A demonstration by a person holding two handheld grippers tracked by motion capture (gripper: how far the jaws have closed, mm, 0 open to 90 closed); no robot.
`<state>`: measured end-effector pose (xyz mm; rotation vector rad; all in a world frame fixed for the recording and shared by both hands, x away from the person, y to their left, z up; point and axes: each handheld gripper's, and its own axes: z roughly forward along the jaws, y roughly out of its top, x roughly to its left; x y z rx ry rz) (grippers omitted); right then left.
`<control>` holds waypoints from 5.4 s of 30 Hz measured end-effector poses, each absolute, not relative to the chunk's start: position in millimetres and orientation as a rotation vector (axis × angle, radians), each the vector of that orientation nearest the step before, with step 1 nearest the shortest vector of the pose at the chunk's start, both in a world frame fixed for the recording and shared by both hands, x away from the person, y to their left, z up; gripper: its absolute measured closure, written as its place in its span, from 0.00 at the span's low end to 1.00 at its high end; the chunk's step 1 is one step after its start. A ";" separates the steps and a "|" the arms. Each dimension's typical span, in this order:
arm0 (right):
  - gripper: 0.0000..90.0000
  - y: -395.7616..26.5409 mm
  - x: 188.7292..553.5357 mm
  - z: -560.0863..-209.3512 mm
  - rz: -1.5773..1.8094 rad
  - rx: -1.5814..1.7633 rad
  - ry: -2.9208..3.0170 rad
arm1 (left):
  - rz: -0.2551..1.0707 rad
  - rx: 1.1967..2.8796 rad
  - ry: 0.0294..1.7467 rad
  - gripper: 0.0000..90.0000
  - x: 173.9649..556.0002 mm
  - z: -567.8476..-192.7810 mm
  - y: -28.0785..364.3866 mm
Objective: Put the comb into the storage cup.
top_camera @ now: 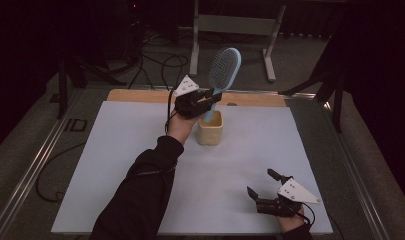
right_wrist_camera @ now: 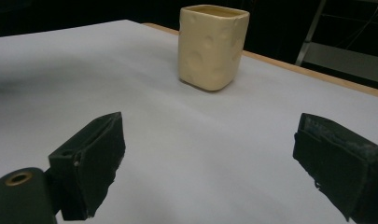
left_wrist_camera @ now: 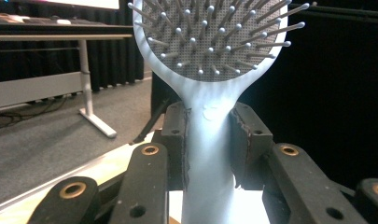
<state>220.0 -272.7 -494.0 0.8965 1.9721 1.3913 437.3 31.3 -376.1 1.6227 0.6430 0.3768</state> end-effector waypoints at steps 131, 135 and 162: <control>0.10 -270.0 219.3 -494.3 1.389 0.887 1.989 | 0.194 1.868 0.574 0.00 424.6 -422.7 54.4; 0.11 -269.9 218.9 -494.0 1.387 0.886 1.989 | 0.199 1.869 0.581 0.00 421.2 -422.3 63.9; 0.10 -268.1 219.4 -494.2 1.376 0.882 1.996 | 0.282 1.921 0.622 0.00 382.0 -427.4 127.8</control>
